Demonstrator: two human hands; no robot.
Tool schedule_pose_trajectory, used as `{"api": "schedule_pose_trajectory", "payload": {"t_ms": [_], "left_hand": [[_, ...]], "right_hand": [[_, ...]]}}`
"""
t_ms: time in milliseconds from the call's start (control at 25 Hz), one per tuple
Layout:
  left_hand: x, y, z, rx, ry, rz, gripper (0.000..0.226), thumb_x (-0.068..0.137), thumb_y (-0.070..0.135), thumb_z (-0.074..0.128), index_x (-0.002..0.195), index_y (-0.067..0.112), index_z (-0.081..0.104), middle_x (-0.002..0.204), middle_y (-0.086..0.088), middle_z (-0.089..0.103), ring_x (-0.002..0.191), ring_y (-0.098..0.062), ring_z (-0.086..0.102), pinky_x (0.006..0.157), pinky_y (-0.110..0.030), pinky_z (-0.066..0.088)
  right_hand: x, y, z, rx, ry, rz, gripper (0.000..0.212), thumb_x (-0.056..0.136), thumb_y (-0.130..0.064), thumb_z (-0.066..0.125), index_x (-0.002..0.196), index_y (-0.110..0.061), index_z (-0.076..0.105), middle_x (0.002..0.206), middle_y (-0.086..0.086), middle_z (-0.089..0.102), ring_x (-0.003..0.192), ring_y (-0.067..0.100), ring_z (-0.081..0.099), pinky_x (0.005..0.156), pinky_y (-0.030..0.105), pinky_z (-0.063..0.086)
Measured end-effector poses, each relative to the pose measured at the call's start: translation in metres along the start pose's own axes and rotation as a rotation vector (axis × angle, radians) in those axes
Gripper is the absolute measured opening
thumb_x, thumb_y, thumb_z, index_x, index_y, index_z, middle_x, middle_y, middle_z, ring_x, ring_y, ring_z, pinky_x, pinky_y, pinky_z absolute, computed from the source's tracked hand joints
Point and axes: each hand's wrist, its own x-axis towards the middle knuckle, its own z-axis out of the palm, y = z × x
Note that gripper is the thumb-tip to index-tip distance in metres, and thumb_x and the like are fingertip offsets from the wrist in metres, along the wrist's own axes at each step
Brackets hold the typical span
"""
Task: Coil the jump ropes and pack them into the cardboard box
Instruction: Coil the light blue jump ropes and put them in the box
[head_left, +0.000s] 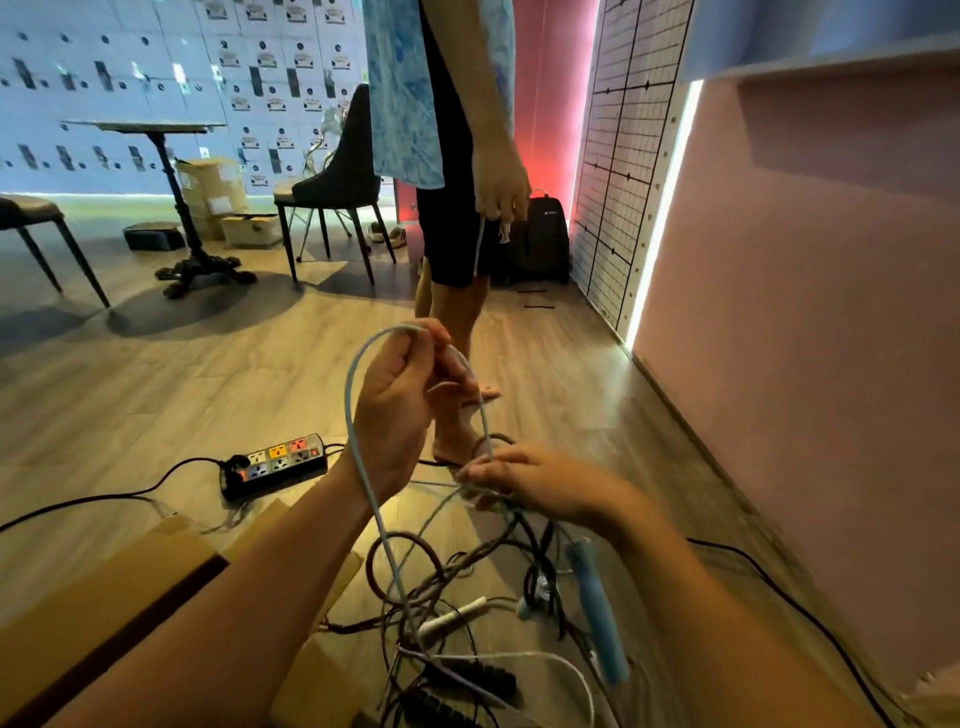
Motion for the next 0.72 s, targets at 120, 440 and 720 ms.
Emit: {"api": "schedule_pose_trajectory", "payload": {"t_ms": [120, 440, 720], "left_hand": [[0.002, 0.004, -0.007, -0.076, 0.053, 0.009, 0.025, 0.106, 0.02, 0.031, 0.098, 0.014, 0.053, 0.072, -0.003, 0.056, 0.071, -0.02, 0.057, 0.07, -0.034, 0.053], [-0.003, -0.023, -0.018, 0.651, -0.247, -0.39, 0.016, 0.097, 0.023, 0.058, 0.112, 0.018, 0.062, 0.092, 0.0, 0.067, 0.076, 0.002, 0.066, 0.061, -0.012, 0.048], [0.0, -0.022, -0.013, 0.666, -0.146, -0.346, 0.029, 0.103, 0.022, 0.046, 0.095, 0.002, 0.065, 0.085, -0.016, 0.065, 0.055, -0.011, 0.061, 0.045, -0.015, 0.044]], "right_hand": [[0.005, 0.006, 0.001, -0.316, 0.088, -0.047, 0.028, 0.102, -0.037, 0.05, 0.105, -0.02, 0.071, 0.088, -0.008, 0.065, 0.08, 0.007, 0.062, 0.074, 0.029, 0.051], [0.008, -0.001, -0.002, -0.159, 0.527, -0.248, 0.024, 0.101, -0.025, 0.055, 0.092, -0.013, 0.073, 0.067, -0.005, 0.062, 0.055, -0.002, 0.054, 0.055, 0.013, 0.039], [0.001, 0.01, -0.026, -0.04, 0.839, -0.243, 0.018, 0.096, -0.034, 0.063, 0.079, -0.028, 0.068, 0.057, -0.012, 0.054, 0.052, 0.0, 0.049, 0.047, 0.011, 0.032]]}}
